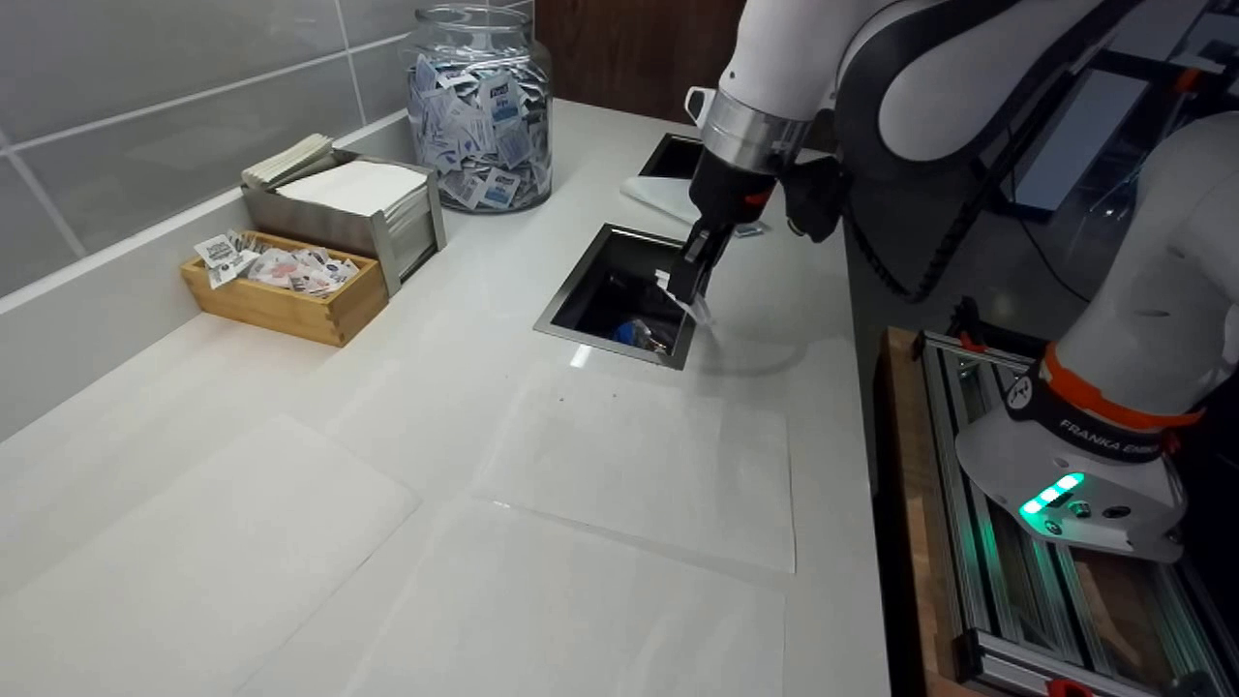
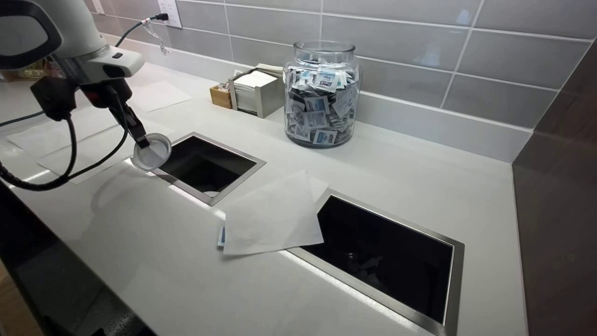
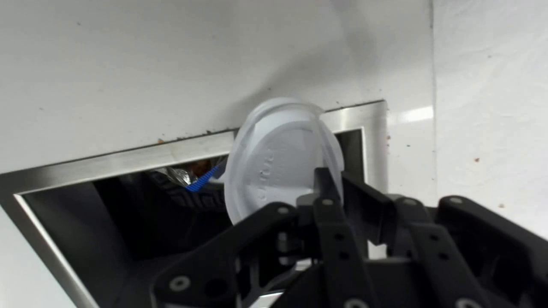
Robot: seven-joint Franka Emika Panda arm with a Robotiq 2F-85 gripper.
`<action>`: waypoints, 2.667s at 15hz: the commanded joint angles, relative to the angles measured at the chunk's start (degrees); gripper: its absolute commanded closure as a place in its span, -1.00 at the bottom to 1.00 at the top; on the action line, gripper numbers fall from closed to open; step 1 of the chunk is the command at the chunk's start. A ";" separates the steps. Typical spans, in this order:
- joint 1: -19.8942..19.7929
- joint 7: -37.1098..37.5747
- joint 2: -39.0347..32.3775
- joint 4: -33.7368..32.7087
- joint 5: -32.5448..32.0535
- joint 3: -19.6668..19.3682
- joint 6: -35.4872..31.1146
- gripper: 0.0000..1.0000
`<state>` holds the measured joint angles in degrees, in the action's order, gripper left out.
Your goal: Throw the lid in the bin
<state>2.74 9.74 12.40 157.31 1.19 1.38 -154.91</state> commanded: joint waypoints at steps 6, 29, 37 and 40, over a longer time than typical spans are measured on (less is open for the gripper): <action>9.62 -30.15 -4.86 0.05 32.28 -5.50 2.48 0.96; -1.62 -9.56 -0.57 -0.07 10.52 -2.04 -2.22 0.96; -4.52 -5.18 6.96 2.49 3.28 -1.59 -1.71 0.97; -5.30 -5.33 6.17 -0.01 1.87 -1.60 -0.75 0.96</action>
<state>-1.25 2.96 17.02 157.35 5.51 -0.89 -156.97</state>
